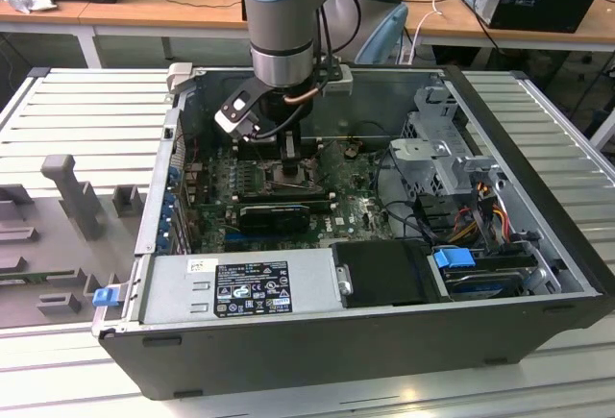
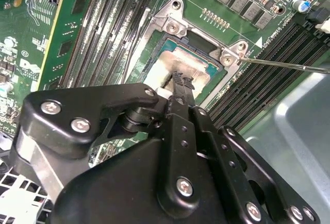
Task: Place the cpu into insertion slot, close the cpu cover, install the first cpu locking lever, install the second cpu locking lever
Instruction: 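Place the cpu into insertion slot, then close the cpu cover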
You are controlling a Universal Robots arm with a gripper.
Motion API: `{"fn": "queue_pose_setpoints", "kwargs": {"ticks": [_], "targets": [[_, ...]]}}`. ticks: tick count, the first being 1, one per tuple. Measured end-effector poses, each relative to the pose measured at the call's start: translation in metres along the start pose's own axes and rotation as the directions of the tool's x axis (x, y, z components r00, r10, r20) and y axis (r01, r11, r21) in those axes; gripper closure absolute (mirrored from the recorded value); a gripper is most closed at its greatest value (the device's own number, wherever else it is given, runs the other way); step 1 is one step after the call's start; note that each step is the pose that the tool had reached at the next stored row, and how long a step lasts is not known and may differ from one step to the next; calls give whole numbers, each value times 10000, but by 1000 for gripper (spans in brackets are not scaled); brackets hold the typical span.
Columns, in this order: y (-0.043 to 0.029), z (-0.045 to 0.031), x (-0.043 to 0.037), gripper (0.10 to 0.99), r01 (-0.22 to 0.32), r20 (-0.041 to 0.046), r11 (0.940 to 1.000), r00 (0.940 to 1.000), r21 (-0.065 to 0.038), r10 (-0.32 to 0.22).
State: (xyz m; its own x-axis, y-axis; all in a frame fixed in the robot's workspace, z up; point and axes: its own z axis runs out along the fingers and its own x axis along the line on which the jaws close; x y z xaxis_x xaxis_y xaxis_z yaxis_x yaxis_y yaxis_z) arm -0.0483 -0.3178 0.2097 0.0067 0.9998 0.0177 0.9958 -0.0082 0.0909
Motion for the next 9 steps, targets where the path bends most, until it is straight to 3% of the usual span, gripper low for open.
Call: {"fn": "queue_pose_setpoints", "kwargs": {"ticks": [9], "targets": [[4,-24,0,980,0,-1,10000,10000,0,0]]}}
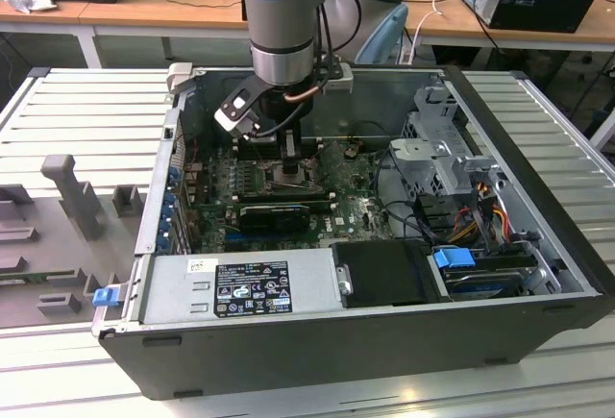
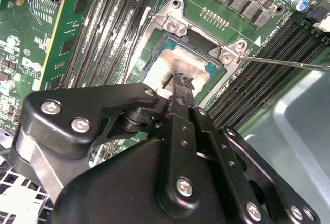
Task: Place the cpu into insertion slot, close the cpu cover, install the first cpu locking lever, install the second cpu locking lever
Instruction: 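Close the cpu cover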
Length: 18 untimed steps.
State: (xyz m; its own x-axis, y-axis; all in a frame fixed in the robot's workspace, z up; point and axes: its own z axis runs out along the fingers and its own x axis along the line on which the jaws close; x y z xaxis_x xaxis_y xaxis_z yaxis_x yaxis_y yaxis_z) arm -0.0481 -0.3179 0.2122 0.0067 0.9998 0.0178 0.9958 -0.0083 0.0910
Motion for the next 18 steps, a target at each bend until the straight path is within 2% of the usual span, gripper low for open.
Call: {"fn": "queue_pose_setpoints", "kwargs": {"ticks": [4,12,18], "targets": [[10,-17,0,980,-1,1,10000,10000,1,1],[18,-103,1,980,0,1,10000,10000,2,0],[35,-115,-3,980,-1,0,10000,10000,1,1]]}}
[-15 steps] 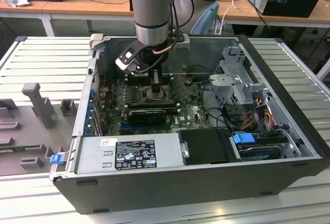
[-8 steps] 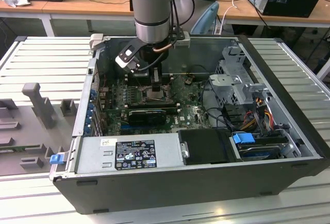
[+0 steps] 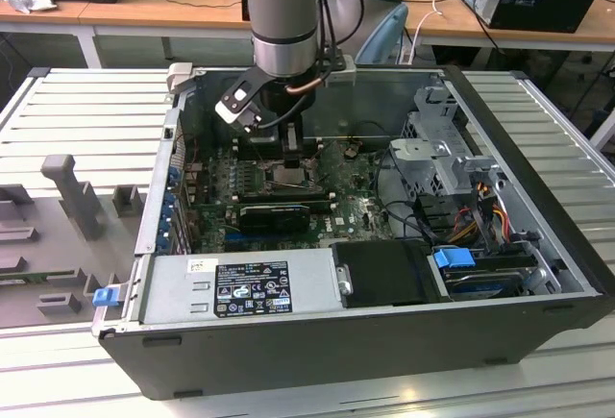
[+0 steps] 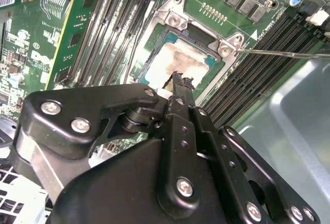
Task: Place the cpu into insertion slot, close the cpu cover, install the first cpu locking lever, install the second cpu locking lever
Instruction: 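Close the cpu cover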
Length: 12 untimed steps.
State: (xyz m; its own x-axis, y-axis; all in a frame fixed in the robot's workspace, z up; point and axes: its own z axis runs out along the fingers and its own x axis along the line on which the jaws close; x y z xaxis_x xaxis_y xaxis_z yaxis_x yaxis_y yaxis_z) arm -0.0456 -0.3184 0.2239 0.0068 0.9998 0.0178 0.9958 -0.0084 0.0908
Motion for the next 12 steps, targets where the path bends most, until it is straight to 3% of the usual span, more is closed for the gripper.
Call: {"fn": "queue_pose_setpoints", "kwargs": {"ticks": [9,12], "targets": [[63,5,-5,980,-9,0,10000,10000,2,9],[70,-58,-2,980,-7,-2,10000,10000,0,7]]}}
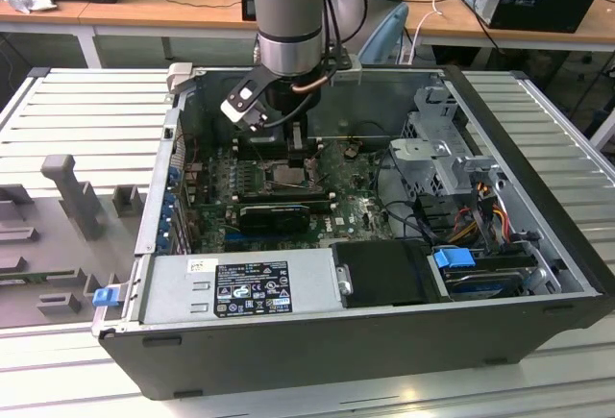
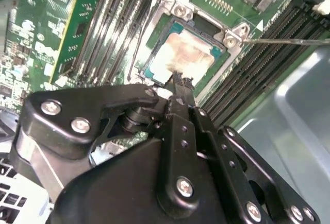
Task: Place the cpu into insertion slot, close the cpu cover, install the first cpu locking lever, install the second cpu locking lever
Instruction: 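Close the cpu cover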
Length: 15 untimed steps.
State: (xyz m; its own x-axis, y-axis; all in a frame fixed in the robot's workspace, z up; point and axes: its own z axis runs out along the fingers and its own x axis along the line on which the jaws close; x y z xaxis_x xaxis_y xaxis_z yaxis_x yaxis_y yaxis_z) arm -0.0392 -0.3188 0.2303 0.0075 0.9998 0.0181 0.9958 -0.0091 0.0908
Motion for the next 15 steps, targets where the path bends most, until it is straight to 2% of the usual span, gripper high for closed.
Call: {"fn": "queue_pose_setpoints", "kwargs": {"ticks": [4,6,10,15], "targets": [[11,-122,6,980,-1,0,10000,10000,0,1],[14,-129,6,980,-2,-2,10000,10000,-1,2],[80,-124,6,980,0,-1,10000,10000,1,0],[113,-121,7,980,-1,0,10000,10000,1,1]]}}
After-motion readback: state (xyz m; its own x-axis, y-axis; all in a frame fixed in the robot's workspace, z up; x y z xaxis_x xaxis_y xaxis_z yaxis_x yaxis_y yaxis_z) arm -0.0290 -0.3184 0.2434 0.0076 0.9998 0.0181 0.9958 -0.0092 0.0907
